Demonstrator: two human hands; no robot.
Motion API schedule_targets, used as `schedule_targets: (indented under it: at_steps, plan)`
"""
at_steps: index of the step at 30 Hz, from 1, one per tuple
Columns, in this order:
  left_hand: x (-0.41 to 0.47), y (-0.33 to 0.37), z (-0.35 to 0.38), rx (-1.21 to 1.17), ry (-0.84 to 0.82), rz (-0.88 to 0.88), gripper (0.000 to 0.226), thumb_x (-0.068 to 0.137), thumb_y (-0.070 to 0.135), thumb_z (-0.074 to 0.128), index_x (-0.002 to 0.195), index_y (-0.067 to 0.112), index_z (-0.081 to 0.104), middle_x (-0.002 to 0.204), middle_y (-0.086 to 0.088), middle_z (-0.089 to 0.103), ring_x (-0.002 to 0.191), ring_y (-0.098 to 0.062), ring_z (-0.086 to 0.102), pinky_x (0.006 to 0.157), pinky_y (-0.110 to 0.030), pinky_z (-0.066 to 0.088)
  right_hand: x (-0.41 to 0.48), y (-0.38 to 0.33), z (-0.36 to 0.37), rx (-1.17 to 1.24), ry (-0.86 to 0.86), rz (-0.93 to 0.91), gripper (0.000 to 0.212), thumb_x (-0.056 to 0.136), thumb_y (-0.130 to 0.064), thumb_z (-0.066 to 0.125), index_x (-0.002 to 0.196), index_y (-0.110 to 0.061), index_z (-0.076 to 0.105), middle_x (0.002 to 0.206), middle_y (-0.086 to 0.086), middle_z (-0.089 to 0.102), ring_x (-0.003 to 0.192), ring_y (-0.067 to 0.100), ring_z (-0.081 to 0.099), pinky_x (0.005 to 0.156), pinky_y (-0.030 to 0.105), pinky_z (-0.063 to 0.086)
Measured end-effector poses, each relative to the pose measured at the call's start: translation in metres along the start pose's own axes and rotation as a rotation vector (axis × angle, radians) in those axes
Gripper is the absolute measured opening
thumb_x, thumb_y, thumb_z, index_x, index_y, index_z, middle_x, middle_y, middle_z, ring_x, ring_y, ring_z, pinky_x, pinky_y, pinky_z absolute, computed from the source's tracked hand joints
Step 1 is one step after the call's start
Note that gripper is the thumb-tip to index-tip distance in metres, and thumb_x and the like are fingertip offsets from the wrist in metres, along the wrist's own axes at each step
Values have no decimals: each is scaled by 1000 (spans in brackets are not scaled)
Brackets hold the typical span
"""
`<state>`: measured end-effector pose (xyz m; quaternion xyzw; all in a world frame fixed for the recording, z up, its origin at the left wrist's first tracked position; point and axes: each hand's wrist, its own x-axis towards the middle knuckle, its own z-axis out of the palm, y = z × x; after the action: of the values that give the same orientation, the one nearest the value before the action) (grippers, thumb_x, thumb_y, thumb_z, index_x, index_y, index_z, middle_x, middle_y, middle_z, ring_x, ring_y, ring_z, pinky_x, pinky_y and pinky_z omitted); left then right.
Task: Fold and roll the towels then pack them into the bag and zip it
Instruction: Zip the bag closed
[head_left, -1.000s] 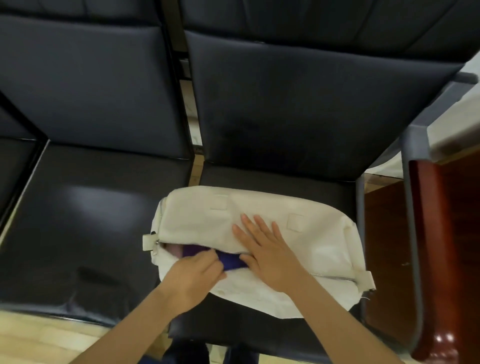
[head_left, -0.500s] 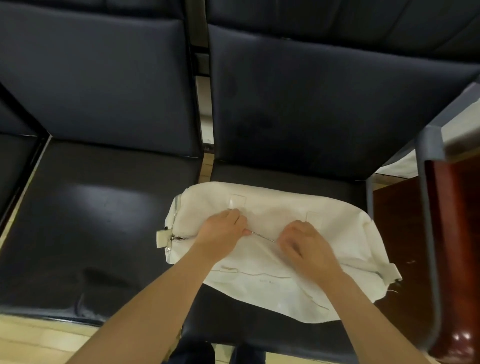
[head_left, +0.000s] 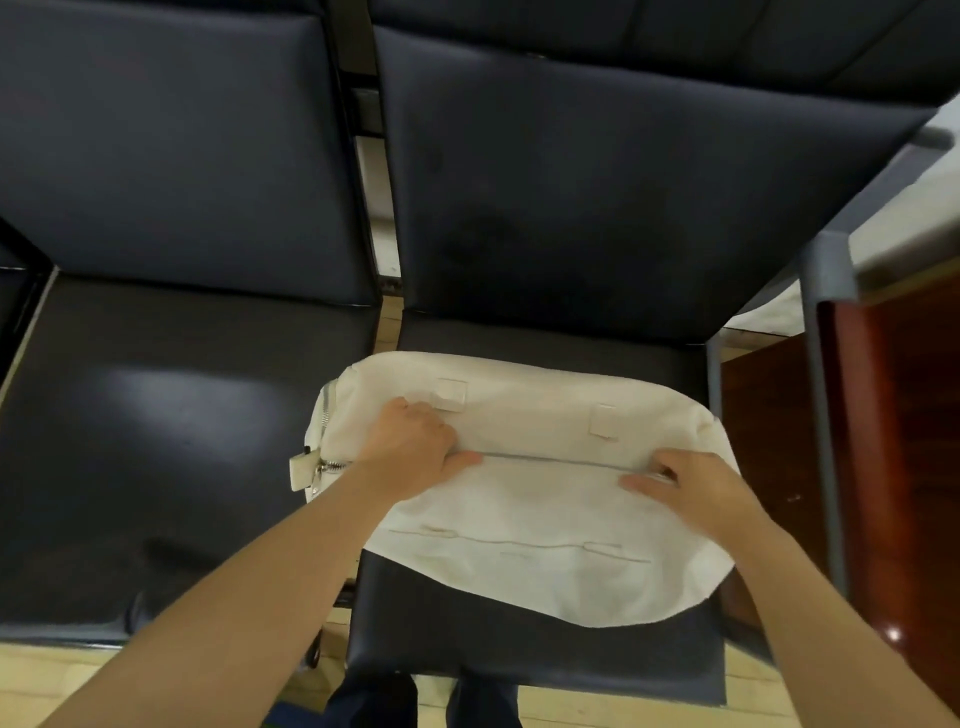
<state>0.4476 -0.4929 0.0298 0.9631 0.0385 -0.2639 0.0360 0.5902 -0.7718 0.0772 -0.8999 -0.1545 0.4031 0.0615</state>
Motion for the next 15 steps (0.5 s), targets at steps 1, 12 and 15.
schedule_targets:
  at_steps: [1,12,15]
  plan:
    - [-1,3,2,8,-1,-11,55,94,65,18,72,27,51,80,5,51,92,-19,50,85,-35,33,8,2,6,14,-32,25,30,85,-55,61,81,-26,58,85,-6,59,79,9,54,69,22,41]
    - [-20,15,-12,-280,116,-183,41,90,62,42,86,22,51,90,5,53,88,-18,48,83,-35,35,-8,-82,23,-392,278,225,40,88,-27,63,123,-15,47,118,9,46,107,26,48,85,36,44]
    - [-56,-12,-21,-566,426,-203,22,96,33,50,108,16,58,103,-1,56,94,-20,53,87,-32,36,-27,-135,52,155,330,-214,31,91,-22,60,119,-17,50,111,0,46,95,16,52,79,27,44]
